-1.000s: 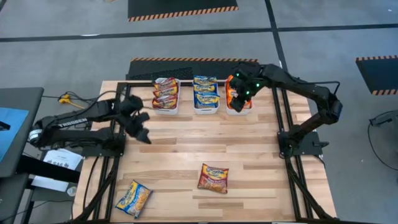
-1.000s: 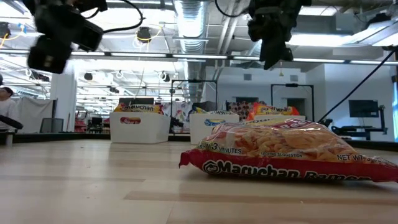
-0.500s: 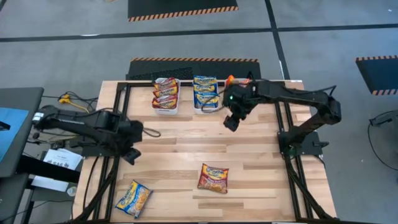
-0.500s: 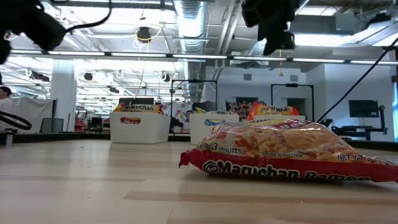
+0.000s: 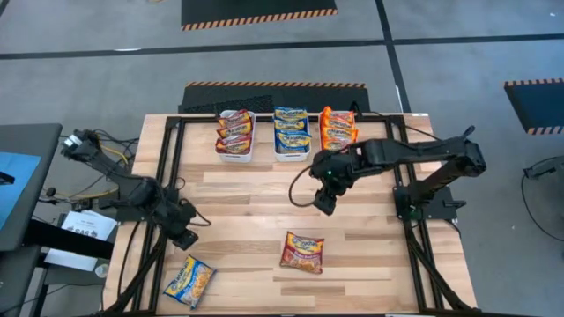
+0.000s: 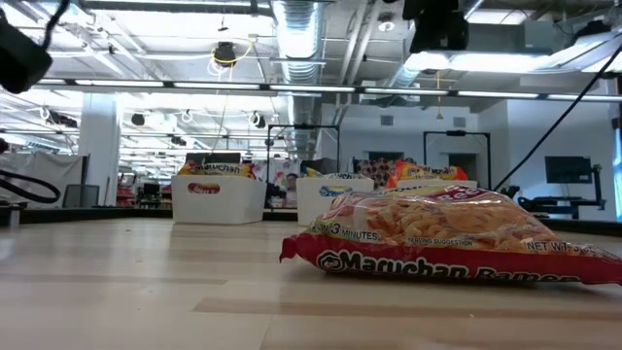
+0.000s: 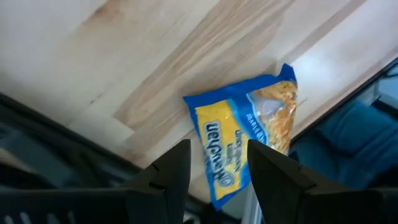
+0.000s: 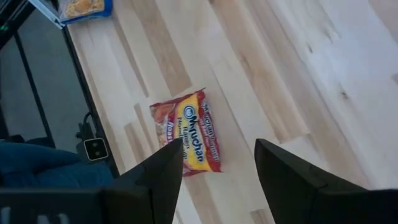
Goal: Sort Maruchan noodles
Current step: Put the blue noodle pack into the top middle white bin
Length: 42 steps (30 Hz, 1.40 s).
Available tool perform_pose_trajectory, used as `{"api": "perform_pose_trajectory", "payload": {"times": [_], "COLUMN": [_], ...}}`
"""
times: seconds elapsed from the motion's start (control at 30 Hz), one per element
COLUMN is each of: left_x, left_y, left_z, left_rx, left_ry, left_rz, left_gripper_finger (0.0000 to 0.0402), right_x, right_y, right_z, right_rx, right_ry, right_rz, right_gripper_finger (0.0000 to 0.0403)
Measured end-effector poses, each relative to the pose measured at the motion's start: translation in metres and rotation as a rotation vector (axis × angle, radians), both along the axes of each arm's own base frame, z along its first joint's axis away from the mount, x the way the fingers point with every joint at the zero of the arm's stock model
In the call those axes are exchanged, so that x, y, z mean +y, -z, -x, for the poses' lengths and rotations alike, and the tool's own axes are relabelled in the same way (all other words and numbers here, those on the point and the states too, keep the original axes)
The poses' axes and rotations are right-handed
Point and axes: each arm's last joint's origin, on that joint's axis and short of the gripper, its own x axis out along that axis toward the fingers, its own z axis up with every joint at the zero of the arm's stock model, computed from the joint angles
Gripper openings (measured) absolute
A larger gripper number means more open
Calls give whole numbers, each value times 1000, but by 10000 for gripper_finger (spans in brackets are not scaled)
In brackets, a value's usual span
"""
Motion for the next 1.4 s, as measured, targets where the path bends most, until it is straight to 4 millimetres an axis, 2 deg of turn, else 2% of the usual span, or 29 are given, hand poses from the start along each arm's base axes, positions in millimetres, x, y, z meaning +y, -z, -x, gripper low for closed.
{"api": "perform_pose_trajectory", "payload": {"times": [0.4, 0.9, 1.13, 1.4], "left_x": [-44, -93, -98, -94], "left_y": [14, 50, 65, 67], "left_z": [15, -2, -6, -9], "left_rx": [55, 99, 164, 151], "left_ry": [-5, -20, -6, -24], "left_rz": [-24, -1, -39, -66], "left_gripper_finger": [144, 143, 143, 142], "right_x": [21, 24, 26, 25], "right_y": [-4, -5, -5, -5], "right_z": [-4, -5, -5, -5], "right_rx": [-64, -85, -86, -88], "right_ry": [-3, 4, -2, 9], "right_rz": [10, 0, 0, 15], "right_gripper_finger": [225, 225, 225, 221]}}
